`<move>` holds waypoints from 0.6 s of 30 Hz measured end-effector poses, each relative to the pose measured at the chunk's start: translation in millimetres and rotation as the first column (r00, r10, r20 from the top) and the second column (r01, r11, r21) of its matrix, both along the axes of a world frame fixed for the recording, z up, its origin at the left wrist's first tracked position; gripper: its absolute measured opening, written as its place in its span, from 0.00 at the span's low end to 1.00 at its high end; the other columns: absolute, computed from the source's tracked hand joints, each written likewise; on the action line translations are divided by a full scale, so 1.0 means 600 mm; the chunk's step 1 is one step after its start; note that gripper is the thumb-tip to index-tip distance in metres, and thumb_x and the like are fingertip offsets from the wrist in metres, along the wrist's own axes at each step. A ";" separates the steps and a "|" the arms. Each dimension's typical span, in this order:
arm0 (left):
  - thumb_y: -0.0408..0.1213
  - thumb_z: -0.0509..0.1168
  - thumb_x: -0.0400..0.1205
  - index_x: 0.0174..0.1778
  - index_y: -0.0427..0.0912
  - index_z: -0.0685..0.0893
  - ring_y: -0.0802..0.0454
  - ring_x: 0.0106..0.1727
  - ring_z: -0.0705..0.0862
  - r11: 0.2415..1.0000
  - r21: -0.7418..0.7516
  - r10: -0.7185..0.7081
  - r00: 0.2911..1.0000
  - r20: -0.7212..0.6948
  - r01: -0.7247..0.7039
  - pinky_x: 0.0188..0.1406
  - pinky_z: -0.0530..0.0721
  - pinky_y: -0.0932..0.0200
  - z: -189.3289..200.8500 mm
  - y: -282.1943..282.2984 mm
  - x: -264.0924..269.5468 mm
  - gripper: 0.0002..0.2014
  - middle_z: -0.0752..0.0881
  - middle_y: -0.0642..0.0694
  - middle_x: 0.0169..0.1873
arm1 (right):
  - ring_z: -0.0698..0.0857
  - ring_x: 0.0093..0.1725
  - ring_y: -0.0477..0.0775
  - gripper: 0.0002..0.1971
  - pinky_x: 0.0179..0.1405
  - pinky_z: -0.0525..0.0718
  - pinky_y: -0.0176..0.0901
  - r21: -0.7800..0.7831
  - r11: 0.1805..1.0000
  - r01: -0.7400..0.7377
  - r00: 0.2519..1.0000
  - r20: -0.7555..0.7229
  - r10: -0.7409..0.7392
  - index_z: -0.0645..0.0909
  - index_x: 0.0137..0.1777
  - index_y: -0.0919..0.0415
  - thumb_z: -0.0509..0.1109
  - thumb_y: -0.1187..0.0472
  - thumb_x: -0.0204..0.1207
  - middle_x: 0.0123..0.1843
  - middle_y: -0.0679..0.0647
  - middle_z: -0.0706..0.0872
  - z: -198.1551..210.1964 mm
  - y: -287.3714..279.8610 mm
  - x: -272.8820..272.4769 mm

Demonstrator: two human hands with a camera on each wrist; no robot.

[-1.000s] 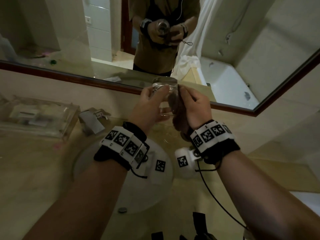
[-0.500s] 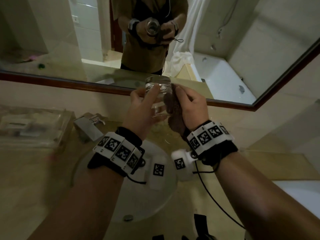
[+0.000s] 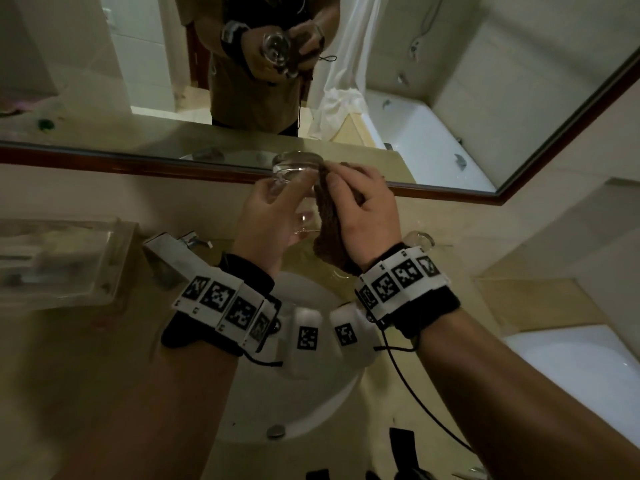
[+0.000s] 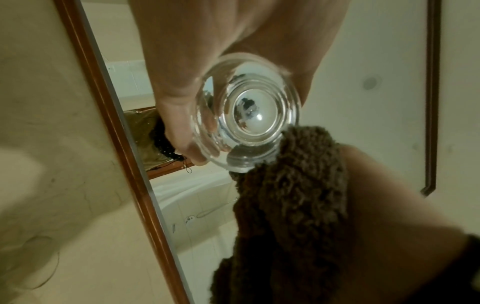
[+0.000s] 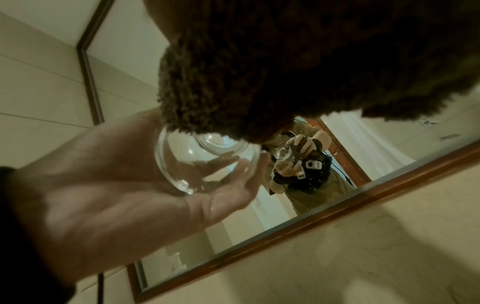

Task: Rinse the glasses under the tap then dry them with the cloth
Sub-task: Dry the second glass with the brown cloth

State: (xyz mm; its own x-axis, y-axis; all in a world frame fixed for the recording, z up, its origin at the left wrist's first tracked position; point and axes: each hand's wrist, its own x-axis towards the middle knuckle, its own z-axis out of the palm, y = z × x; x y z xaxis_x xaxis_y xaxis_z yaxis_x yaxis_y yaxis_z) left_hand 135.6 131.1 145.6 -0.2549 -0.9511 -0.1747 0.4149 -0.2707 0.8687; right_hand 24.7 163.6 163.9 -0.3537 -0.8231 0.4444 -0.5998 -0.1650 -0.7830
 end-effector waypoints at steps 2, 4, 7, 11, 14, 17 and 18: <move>0.47 0.69 0.81 0.67 0.38 0.79 0.45 0.50 0.90 0.998 -0.019 -0.068 0.996 -0.055 0.068 0.50 0.89 0.43 -0.003 -0.002 0.009 0.22 0.89 0.43 0.50 | 0.83 0.57 0.48 0.12 0.64 0.77 0.36 0.007 1.000 0.013 0.996 0.089 -0.014 0.86 0.60 0.60 0.66 0.61 0.80 0.56 0.55 0.86 -0.005 -0.004 0.003; 0.47 0.67 0.82 0.66 0.37 0.79 0.50 0.43 0.90 0.993 -0.036 -0.112 0.991 -0.073 0.109 0.41 0.88 0.50 -0.004 0.000 0.013 0.22 0.90 0.46 0.44 | 0.85 0.57 0.52 0.12 0.65 0.80 0.52 0.017 1.000 0.015 0.986 0.165 -0.017 0.87 0.59 0.61 0.66 0.61 0.80 0.54 0.54 0.89 -0.008 -0.006 0.005; 0.50 0.69 0.81 0.65 0.40 0.81 0.44 0.48 0.90 0.996 -0.026 -0.082 0.996 -0.026 0.081 0.43 0.90 0.46 -0.006 -0.002 0.012 0.22 0.89 0.45 0.46 | 0.84 0.57 0.52 0.12 0.64 0.79 0.42 0.026 0.998 0.049 0.994 0.096 -0.051 0.87 0.59 0.59 0.67 0.61 0.79 0.54 0.56 0.87 -0.007 -0.003 0.011; 0.54 0.71 0.75 0.68 0.42 0.80 0.36 0.58 0.87 0.997 -0.010 -0.082 0.995 -0.065 0.081 0.54 0.86 0.36 -0.007 -0.002 0.014 0.29 0.88 0.39 0.58 | 0.79 0.57 0.44 0.12 0.60 0.70 0.20 -0.023 0.999 0.043 0.997 -0.056 -0.044 0.87 0.59 0.59 0.68 0.60 0.79 0.56 0.52 0.82 0.001 0.004 0.018; 0.50 0.67 0.82 0.71 0.35 0.76 0.46 0.43 0.90 0.985 -0.062 -0.170 0.972 -0.164 0.162 0.38 0.88 0.50 -0.009 -0.003 0.025 0.27 0.88 0.41 0.51 | 0.84 0.58 0.50 0.12 0.66 0.78 0.42 0.020 0.999 0.050 0.995 0.089 -0.051 0.86 0.60 0.61 0.66 0.61 0.80 0.56 0.55 0.87 0.002 -0.001 0.016; 0.53 0.67 0.80 0.66 0.37 0.81 0.47 0.43 0.89 0.988 -0.051 -0.151 0.981 -0.118 0.146 0.40 0.86 0.52 -0.010 -0.002 0.022 0.25 0.89 0.43 0.48 | 0.85 0.56 0.51 0.12 0.64 0.81 0.50 0.049 0.997 0.056 0.990 0.125 -0.061 0.87 0.59 0.62 0.66 0.61 0.80 0.55 0.55 0.89 0.001 0.000 0.016; 0.54 0.69 0.79 0.63 0.40 0.83 0.47 0.44 0.89 0.994 -0.032 -0.109 0.991 -0.081 0.107 0.42 0.87 0.51 -0.011 -0.003 0.020 0.24 0.89 0.44 0.48 | 0.84 0.56 0.49 0.12 0.63 0.80 0.43 0.049 0.997 0.056 0.995 0.085 -0.060 0.87 0.59 0.60 0.66 0.61 0.80 0.55 0.55 0.88 0.000 0.002 0.018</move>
State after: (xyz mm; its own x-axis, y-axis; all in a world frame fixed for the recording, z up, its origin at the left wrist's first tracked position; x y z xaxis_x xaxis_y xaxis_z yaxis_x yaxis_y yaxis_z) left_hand 147.5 129.0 139.2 -0.3690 -0.9212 -0.1234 0.4547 -0.2948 0.8405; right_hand 35.5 164.7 163.9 -0.4370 -0.8189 0.3722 -0.5376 -0.0940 -0.8380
